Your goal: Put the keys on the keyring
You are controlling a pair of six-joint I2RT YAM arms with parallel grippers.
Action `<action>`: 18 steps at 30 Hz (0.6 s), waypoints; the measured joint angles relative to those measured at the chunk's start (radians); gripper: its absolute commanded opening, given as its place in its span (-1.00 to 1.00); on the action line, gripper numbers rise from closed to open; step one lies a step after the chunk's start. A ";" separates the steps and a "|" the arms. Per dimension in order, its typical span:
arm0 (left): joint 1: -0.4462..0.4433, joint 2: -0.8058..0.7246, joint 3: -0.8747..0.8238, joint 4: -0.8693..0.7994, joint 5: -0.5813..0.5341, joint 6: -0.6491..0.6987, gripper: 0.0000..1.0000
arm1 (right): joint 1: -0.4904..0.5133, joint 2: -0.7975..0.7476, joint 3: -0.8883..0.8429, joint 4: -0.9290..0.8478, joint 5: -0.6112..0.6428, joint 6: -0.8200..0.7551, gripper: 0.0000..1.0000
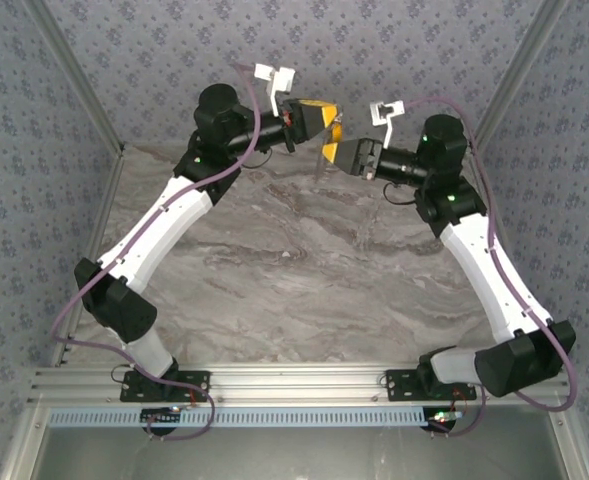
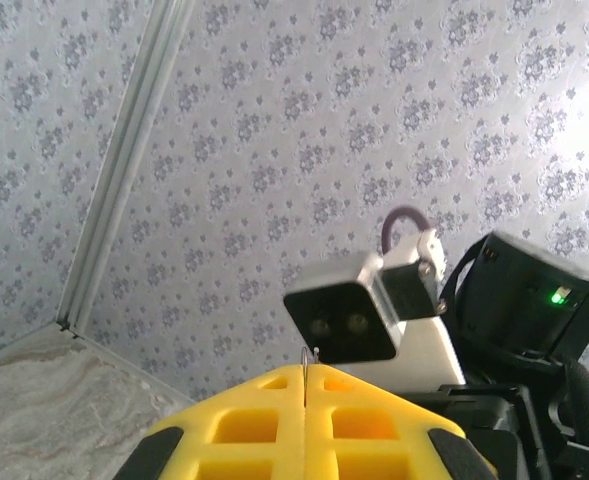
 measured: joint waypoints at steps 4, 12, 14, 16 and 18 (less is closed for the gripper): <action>0.001 -0.007 -0.002 0.032 -0.006 -0.018 -1.00 | -0.087 -0.076 -0.069 -0.042 -0.019 0.000 0.14; 0.001 -0.018 -0.016 0.122 -0.005 -0.063 -1.00 | -0.204 -0.146 -0.056 -0.006 -0.029 0.054 0.05; 0.001 -0.021 -0.028 0.145 -0.005 -0.073 -1.00 | -0.211 -0.136 -0.040 0.050 -0.013 0.101 0.00; 0.001 -0.024 -0.043 0.169 -0.006 -0.081 -1.00 | -0.211 -0.112 -0.016 0.121 0.007 0.154 -0.03; 0.001 -0.025 -0.053 0.187 -0.008 -0.090 -1.00 | -0.209 -0.075 0.016 0.195 0.028 0.207 -0.04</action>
